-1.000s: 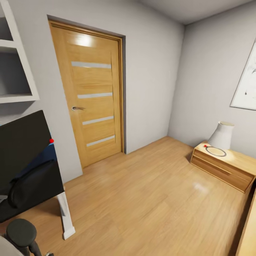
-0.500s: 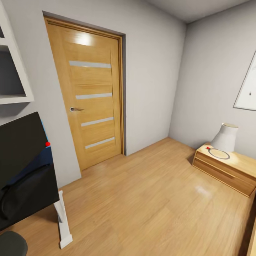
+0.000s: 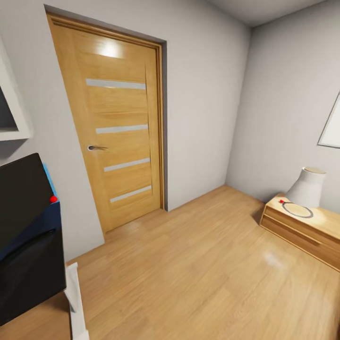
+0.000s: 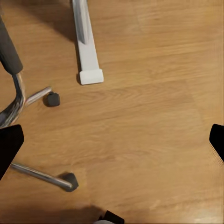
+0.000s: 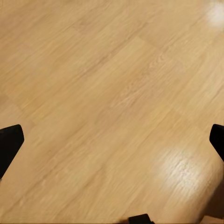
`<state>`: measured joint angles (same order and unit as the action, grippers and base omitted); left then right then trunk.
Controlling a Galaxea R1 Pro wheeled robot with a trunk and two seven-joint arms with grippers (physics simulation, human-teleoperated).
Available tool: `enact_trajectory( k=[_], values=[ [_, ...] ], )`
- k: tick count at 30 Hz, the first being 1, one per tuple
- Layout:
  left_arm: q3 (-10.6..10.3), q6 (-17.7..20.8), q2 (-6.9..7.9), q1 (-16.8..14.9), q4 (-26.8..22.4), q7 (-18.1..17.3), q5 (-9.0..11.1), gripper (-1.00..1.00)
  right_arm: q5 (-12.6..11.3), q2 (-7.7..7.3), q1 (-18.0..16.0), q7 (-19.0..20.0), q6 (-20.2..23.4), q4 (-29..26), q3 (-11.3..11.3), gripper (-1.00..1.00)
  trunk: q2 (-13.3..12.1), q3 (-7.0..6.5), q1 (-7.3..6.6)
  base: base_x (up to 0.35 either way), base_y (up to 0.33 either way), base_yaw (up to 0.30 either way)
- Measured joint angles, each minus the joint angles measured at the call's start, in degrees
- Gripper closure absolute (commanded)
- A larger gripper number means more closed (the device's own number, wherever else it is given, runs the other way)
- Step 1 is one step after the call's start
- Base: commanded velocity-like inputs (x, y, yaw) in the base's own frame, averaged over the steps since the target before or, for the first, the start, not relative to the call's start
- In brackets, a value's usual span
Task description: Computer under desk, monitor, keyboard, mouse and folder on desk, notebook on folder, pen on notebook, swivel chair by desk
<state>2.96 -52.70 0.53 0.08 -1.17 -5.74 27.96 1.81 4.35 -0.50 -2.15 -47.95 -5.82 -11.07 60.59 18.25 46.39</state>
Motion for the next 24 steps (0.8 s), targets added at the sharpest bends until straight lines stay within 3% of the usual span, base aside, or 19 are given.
enact_trajectory(
  k=[24],
  values=[
    [0.00, 0.00, 0.00, 0.00, 0.00, 0.00, -0.01, -1.00, 0.00, -0.07, 0.00, 0.00, 0.09, 0.00, 0.00, -1.00, 0.00, 0.00, 0.00, 0.320, 0.000, 0.000]
  ],
)
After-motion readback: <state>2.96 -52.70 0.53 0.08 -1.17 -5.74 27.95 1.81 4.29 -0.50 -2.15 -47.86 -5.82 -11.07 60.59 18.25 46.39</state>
